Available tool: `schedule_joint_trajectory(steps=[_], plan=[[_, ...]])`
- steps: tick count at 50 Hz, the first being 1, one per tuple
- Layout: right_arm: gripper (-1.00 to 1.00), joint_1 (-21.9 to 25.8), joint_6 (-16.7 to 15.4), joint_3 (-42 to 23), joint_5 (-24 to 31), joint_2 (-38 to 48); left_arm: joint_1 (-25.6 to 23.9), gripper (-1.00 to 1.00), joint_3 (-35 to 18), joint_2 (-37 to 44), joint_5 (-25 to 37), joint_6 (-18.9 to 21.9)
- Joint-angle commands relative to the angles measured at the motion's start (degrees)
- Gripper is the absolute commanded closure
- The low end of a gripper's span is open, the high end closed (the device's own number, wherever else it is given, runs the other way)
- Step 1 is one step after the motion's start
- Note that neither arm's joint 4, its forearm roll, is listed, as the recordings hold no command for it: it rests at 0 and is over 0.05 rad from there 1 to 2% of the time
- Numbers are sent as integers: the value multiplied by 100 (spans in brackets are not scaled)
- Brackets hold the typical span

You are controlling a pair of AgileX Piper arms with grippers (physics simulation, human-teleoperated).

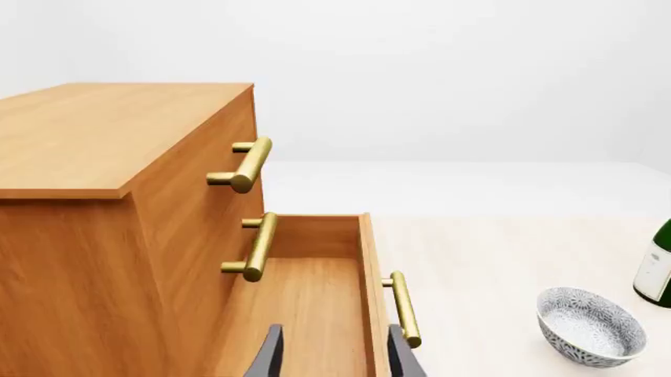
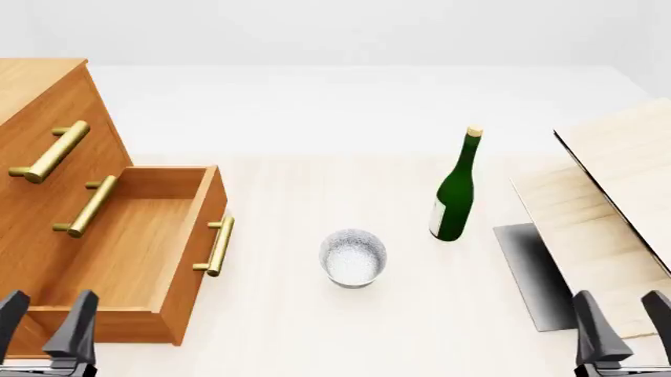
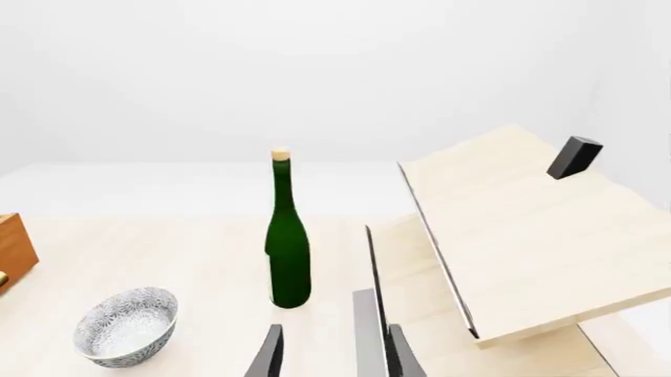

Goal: Put the bowl in the bottom drawer of the cabinet and close it.

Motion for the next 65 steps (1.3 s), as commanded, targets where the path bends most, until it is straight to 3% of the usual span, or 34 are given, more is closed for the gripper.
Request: schedule_joint_trajectory(steps=[1,12,22,28,36,38,40,45,48,51,65], plan=[[-100,-47,-28,-31,46,0,10,-100,-15,117,-77,-46],[-100,-54,-101,-18,97,0,-5,-100,-23,249,-179,-81],[-100,-13,-90,-1,82,19,-10,-100,-213,80,151,16],[-100,-14,-92,-1,84,20,32,-100,-314,438,120,7],[-100,-14,-89,-1,84,20,-114,-100,-684,565,457,19],[-100,-14,-90,-1,84,20,-179,-100,-828,531,553,220],[-100,-14,-92,-1,84,21,-324,-100,-974,882,587,-22],[-100,-14,-91,-1,84,20,-465,-100,-1322,1058,868,43],[-100,-14,-92,-1,84,20,-517,-100,-1493,1024,978,301],[-100,-13,-90,-1,83,20,-548,-100,-1604,1355,955,147],[-100,-15,-92,-1,83,20,-771,-100,-1974,2136,1142,127]])
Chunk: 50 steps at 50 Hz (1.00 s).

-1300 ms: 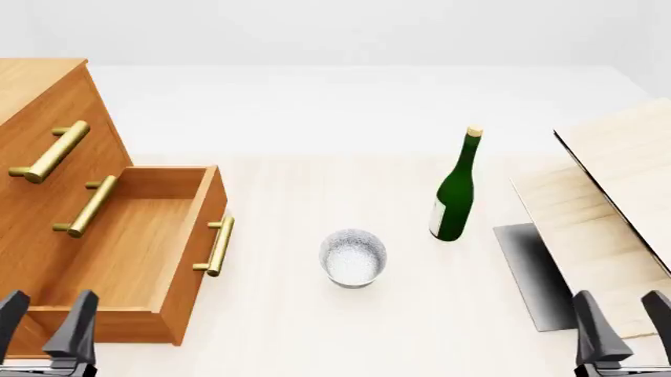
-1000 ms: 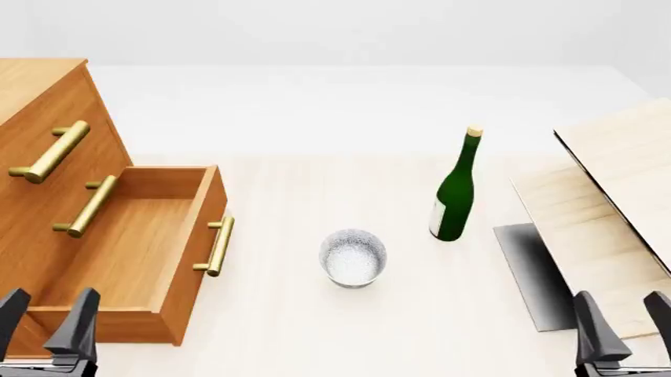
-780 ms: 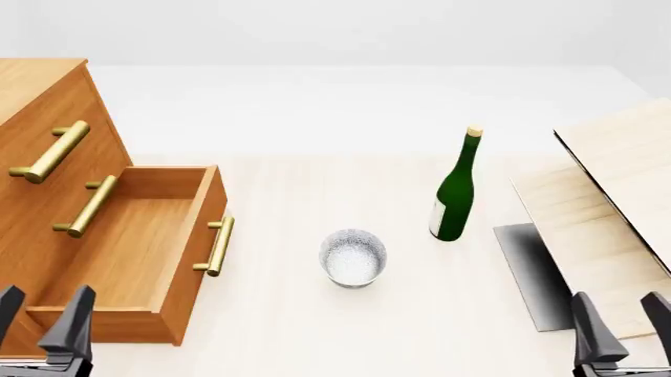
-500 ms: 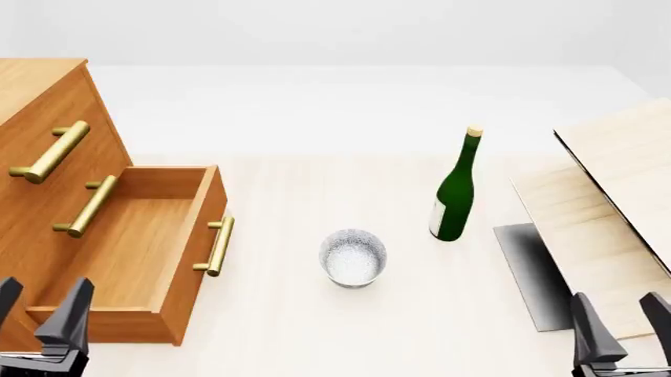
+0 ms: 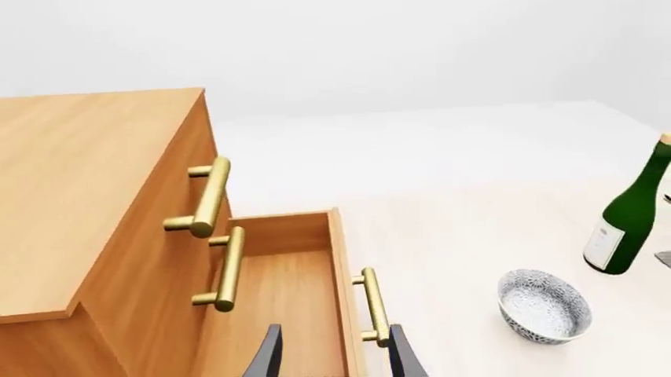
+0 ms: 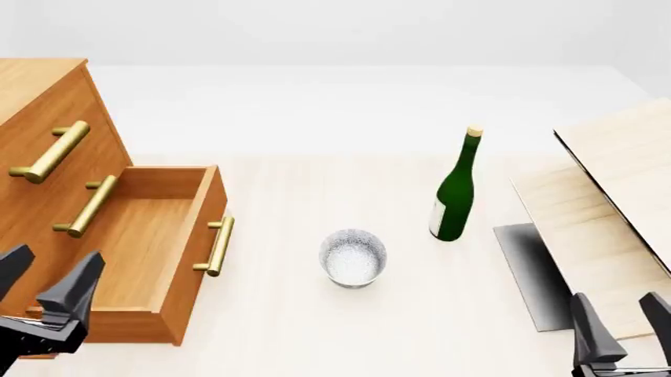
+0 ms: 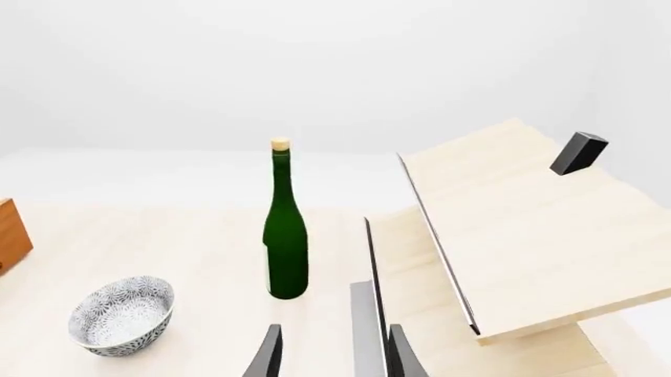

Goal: Put the bowl in the bottom drawer of the cabinet and close it.

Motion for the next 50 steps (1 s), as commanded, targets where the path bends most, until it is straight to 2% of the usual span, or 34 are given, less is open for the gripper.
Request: schedule_joint_trajectory(steps=[1,4,7,11,13,17,23,25,26,34,50], plan=[[-100,-22,29,-10,-22,-11,-205,-100,-259,691,32,-6],[-100,-23,29,-10,-22,-11,-274,-100,-342,1000,10,-31],[-100,-23,30,-10,-22,-12,-241,-100,-414,1136,-30,155],[-100,-21,29,-10,-22,-11,-342,-100,-543,1545,28,-1],[-100,-21,27,-10,-22,-11,-299,-100,-554,1616,-24,50],[-100,-23,28,-10,-22,-12,-250,-100,-708,2110,45,-230],[-100,-22,29,-10,-23,-12,-576,-100,-1015,2798,296,-630],[-100,-22,30,-10,-23,-12,-455,-100,-1051,2867,313,-642],[-100,-23,27,-10,-22,-11,-450,-100,-1073,3166,307,-828],[-100,-23,29,-10,-22,-12,-739,-100,-1131,3403,431,-1130],[-100,-22,28,-10,-22,-11,-436,-100,-1025,3804,261,-1313]])
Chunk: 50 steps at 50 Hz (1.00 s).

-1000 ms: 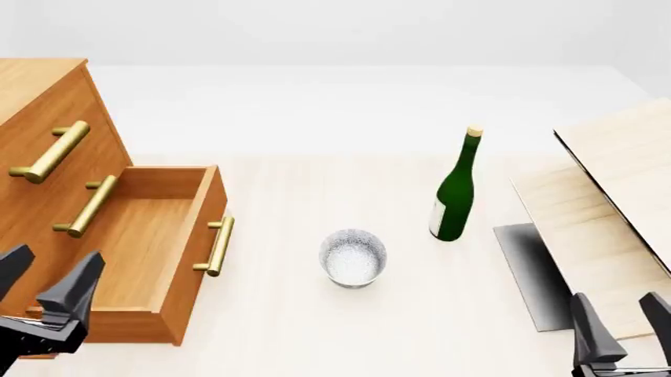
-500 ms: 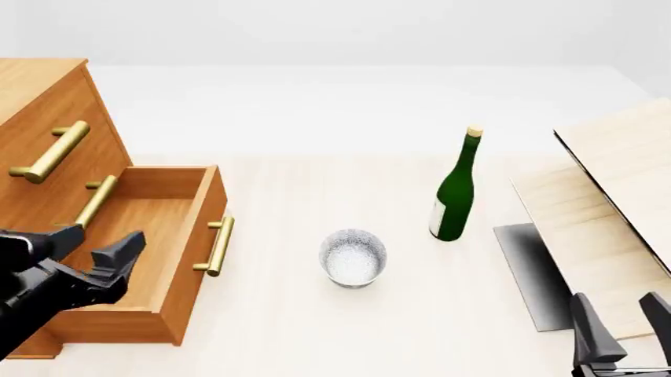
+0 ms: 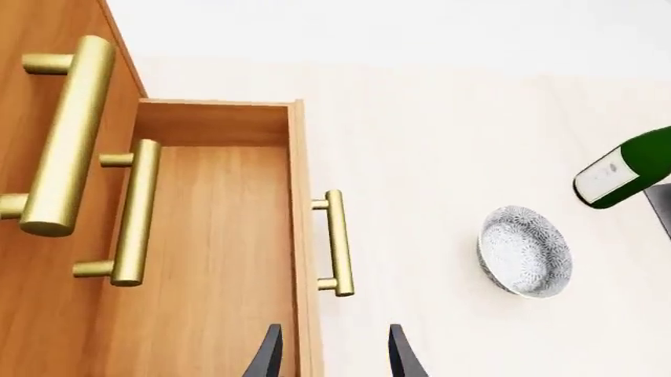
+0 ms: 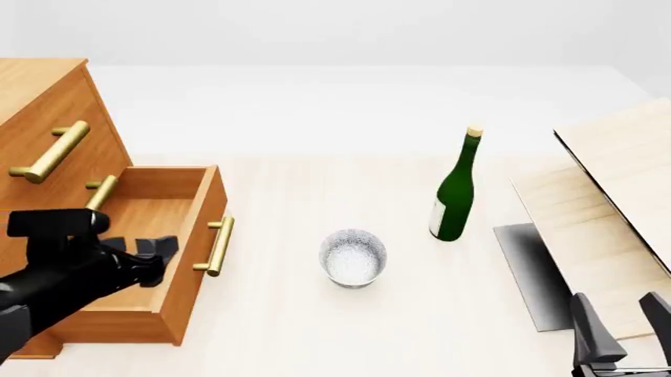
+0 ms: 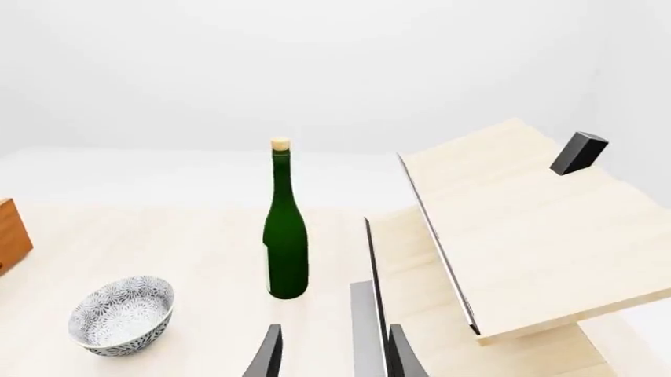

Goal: Put the bowl in the bottom drawer of the cabinet and close it.

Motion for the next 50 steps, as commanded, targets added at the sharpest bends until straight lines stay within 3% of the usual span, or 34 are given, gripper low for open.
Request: schedule_joint_trajectory(steps=[1,20,38,50], plan=[[-100,-23,29,-10,-22,-11,118,-100,156,395,-225,-181],[-100,-22,30,-10,-23,-12,321,-100,405,886,-630,-178],[-100,-23,30,-10,-23,-12,256,-100,618,1230,-920,-211],[-100,-22,29,-10,-23,-12,-52,-100,696,1329,-972,-308]])
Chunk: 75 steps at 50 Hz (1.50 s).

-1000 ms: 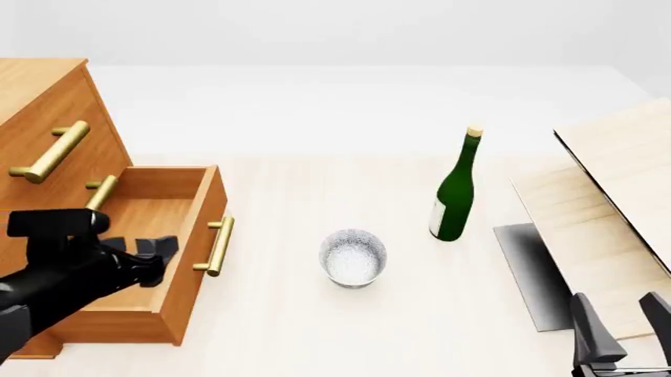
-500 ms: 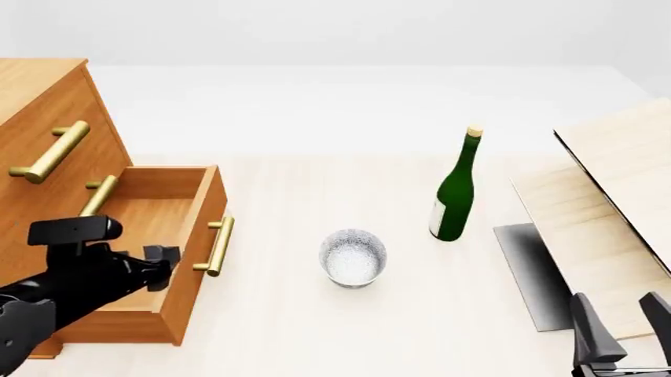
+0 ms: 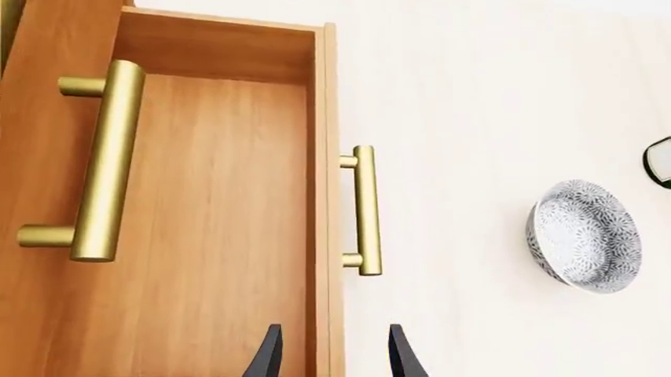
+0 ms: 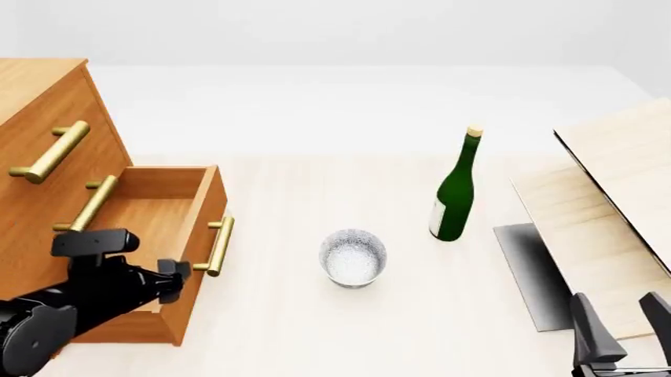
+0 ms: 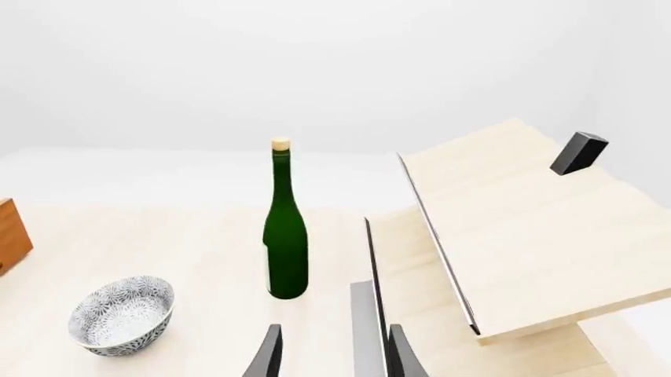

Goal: Put the bowl in the bottom drawer of the cabinet and close it.

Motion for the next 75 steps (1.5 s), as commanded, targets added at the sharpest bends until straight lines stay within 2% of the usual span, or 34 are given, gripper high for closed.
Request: schedule_joint_trajectory(steps=[1,11,47,75], plan=[[-100,-23,29,-10,-23,-12,-209,-100,204,187,-249,-63],[-100,-22,30,-10,-23,-12,-269,-100,110,122,-134,11],[-100,-21,31,-10,-23,-12,-684,-100,108,845,-532,110],[-100,-22,31,-10,-22,-11,-1089,-100,-73,852,-405,195]])
